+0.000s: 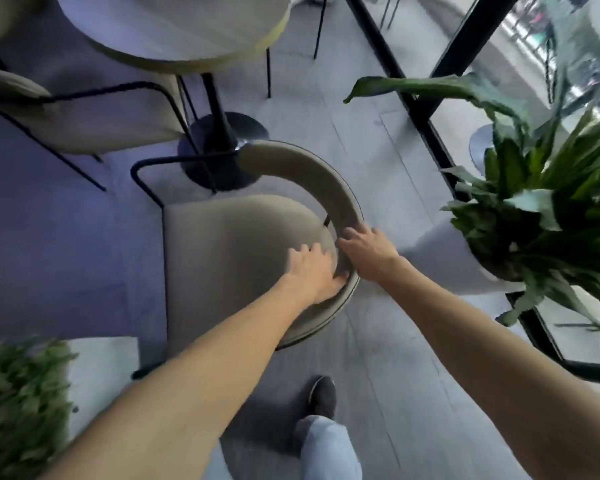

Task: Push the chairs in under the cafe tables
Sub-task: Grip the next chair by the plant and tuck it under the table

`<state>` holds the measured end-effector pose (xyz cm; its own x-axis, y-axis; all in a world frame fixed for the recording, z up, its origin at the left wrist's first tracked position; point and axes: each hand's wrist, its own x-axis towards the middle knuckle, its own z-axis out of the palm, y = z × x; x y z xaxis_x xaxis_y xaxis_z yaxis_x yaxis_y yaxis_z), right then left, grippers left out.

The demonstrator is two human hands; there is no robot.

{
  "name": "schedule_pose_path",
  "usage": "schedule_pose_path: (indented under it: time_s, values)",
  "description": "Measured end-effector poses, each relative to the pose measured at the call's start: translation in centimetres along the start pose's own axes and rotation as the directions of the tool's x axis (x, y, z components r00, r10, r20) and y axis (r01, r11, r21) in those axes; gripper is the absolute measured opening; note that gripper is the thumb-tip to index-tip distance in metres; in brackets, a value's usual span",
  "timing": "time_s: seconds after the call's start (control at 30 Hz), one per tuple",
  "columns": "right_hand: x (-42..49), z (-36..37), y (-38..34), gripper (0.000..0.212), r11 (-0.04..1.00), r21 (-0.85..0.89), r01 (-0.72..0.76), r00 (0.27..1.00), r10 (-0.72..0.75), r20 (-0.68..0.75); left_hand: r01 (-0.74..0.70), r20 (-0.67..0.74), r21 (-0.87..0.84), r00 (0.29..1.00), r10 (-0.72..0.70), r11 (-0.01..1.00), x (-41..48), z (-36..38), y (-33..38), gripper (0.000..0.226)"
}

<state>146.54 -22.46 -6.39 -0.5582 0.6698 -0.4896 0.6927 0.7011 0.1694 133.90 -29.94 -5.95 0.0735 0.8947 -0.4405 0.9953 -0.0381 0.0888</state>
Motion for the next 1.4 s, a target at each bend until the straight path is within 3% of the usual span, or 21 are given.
schedule_pose_path:
  time_s: [0.2, 0.37, 0.5, 0.83, 1.1, 1.27, 1.4]
  values:
    - [0.7, 1.5, 2.1, 0.04, 0.917, -0.329, 0.224, 0.974, -0.223, 0.041, 0.181, 0.049, -0.196, 0.983, -0.175, 0.964, -0.2, 4.0, 5.4, 0.059]
    - [3.4, 3.2, 2.9, 0.031, 0.853, -0.39, 0.347, 0.929, -0.369, 0.02, 0.293, 0.052, -0.331, 0.955, -0.292, 0.897, 1.6, 6.4, 7.6, 0.05]
    - [4.6, 4.2, 4.4, 0.026, 0.81, -0.398, 0.431, 0.874, -0.484, -0.04, 0.285, 0.01, -0.378, 0.953, -0.304, 0.881, 2.4, 7.0, 7.8, 0.038]
    - [2.2, 5.4, 2.9, 0.022, 0.86, -0.421, 0.289, 0.942, -0.334, -0.036, 0.187, -0.033, -0.316, 0.978, -0.208, 0.93, 0.4, 7.6, 7.3, 0.038]
    - [-0.5, 7.2, 2.4, 0.023, 0.951, -0.263, 0.161, 0.983, -0.179, -0.048, 0.093, 0.0, -0.229, 0.995, -0.095, 0.969, -1.0, 7.3, 6.4, 0.036]
    - [-2.5, 7.4, 1.9, 0.011, 0.981, -0.167, 0.098, 0.992, -0.109, -0.057, 0.104, 0.02, -0.173, 0.995, -0.102, 0.979, -1.5, 7.1, 5.8, 0.041]
    - [-3.3, 7.5, 1.3, 0.015, 0.994, -0.093, 0.062, 0.996, -0.067, -0.052, 0.12, 0.002, -0.089, 0.993, -0.12, 0.989, -1.6, 7.2, 4.9, 0.048]
